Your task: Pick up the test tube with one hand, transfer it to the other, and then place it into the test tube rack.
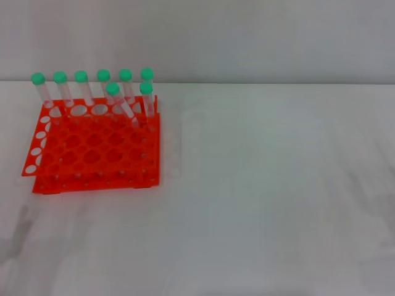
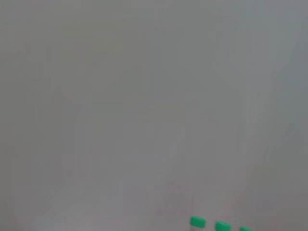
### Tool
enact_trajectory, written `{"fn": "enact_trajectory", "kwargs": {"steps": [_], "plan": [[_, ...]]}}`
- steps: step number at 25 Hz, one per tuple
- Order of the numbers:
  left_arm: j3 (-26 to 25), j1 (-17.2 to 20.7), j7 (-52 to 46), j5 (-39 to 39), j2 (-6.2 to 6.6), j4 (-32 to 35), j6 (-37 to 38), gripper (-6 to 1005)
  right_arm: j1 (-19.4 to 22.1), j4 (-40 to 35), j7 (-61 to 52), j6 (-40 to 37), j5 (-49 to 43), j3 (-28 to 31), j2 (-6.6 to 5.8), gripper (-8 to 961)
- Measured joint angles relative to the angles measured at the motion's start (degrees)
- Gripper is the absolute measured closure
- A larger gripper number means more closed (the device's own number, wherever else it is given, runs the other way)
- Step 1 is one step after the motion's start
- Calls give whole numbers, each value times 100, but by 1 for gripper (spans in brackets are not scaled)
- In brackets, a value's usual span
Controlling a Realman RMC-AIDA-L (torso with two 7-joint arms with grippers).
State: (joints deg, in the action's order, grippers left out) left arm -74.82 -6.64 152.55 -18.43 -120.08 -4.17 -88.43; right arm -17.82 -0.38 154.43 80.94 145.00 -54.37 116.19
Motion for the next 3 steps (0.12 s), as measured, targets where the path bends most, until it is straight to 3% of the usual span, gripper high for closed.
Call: {"fn": "enact_trajectory", "kwargs": {"steps": [3], "plan": [[48,-2,-8,5,-3,-30,-2,196,20,31,33,140,6,25,0,116]]}}
